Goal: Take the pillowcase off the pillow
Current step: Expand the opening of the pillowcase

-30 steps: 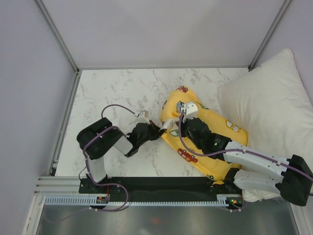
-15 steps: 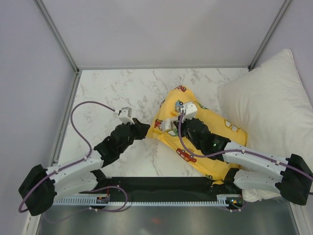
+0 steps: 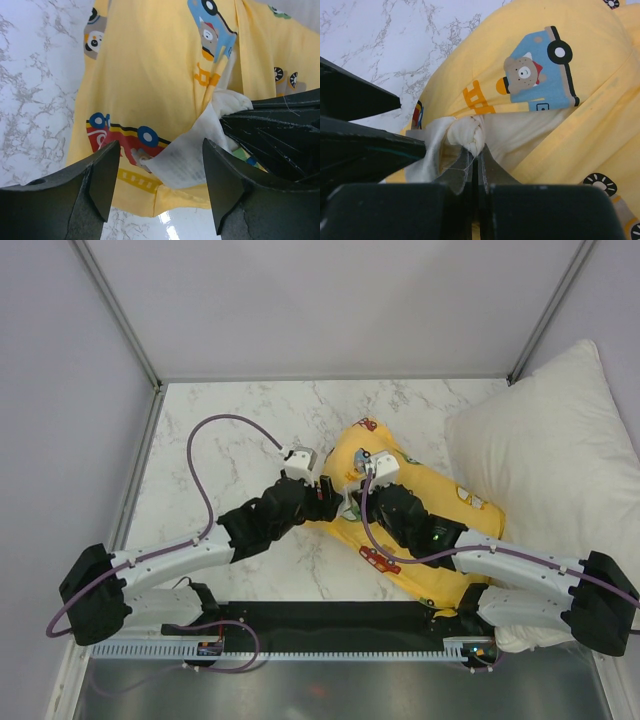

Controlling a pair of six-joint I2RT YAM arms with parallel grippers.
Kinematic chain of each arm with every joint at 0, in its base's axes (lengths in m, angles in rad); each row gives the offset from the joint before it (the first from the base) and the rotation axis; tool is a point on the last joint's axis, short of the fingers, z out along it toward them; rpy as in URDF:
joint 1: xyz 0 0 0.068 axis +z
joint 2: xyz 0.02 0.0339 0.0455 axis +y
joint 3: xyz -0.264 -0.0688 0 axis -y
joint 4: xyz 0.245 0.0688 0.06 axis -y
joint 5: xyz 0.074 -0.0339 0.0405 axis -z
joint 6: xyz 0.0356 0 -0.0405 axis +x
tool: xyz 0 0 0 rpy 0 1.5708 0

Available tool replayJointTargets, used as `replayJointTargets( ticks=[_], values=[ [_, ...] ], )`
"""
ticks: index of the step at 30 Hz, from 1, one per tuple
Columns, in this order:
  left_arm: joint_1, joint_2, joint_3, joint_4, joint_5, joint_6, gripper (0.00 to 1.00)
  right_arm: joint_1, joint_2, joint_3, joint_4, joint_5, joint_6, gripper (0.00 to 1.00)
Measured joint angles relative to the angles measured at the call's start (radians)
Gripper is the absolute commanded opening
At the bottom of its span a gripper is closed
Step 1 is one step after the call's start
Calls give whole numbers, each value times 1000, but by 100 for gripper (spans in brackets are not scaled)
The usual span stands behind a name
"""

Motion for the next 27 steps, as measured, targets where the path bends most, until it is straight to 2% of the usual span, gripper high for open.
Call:
replayJointTargets(
  ticks=[8, 18, 24, 27],
  values=[
    [-69, 51, 30, -6, -39, 9, 75, 5, -19, -16, 8, -3, 4, 0],
    [-124, -40, 36, 17, -192, 21, 75, 8, -57, -32, 12, -15, 9, 0],
    [-124, 92, 142, -8, -208, 39, 76, 9, -60, -32, 11, -20, 9, 0],
    [-124, 132, 146, -13, -203, 39, 76, 9, -60, -33, 8, -21, 9, 0]
  ],
)
